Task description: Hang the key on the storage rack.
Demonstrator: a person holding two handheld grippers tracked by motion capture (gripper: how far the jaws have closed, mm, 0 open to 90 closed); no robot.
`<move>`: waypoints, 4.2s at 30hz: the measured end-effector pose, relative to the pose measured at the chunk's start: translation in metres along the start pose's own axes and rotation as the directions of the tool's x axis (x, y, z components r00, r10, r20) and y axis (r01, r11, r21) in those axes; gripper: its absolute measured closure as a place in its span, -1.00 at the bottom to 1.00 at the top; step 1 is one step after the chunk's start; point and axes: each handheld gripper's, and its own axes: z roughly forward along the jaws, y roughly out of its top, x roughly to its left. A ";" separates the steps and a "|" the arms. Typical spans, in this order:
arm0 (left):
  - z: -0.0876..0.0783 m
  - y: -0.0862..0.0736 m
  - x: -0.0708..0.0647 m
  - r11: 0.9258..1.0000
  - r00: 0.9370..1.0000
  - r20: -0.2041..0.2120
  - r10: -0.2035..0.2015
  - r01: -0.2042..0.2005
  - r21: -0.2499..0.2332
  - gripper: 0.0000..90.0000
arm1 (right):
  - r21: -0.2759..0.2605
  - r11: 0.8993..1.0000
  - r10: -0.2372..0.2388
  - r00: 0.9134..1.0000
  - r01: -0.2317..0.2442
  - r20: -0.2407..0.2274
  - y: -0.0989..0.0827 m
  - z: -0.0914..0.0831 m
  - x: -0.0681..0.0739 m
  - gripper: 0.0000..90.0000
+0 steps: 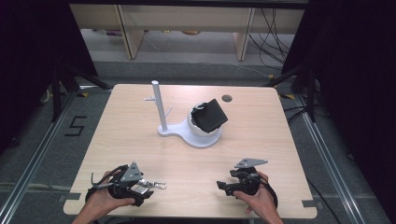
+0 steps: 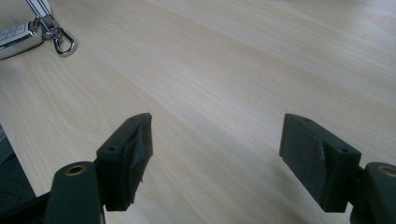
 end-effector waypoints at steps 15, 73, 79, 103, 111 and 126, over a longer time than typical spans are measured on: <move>0.022 0.026 0.000 0.970 0.983 0.063 0.170 -0.178 0.167 -0.07 | -0.005 0.999 -0.033 0.999 0.033 -0.011 0.001 0.001 0.003 -0.38; 0.056 0.066 0.005 0.819 0.956 0.209 0.207 -0.286 0.497 0.66 | -0.014 0.998 -0.070 0.996 0.069 -0.056 0.001 0.004 0.001 -0.34; 0.040 0.067 0.014 0.855 0.967 0.186 0.176 -0.244 0.458 0.67 | -0.004 1.000 -0.019 0.998 0.019 -0.052 0.000 0.003 0.003 -0.34; -0.047 0.116 0.053 0.917 0.989 0.037 0.144 -0.147 0.371 0.67 | -0.011 1.000 -0.009 0.999 0.009 -0.049 -0.001 0.003 0.000 -0.34; -0.062 0.131 0.066 0.915 0.992 0.012 0.129 -0.124 0.384 0.67 | -0.007 1.000 -0.001 0.998 0.000 -0.059 0.000 0.003 -0.002 -0.34; -0.081 0.152 0.094 0.918 0.997 -0.034 0.075 -0.055 0.394 0.67 | -0.014 1.000 -0.014 0.999 0.014 -0.051 0.000 0.003 -0.003 -0.33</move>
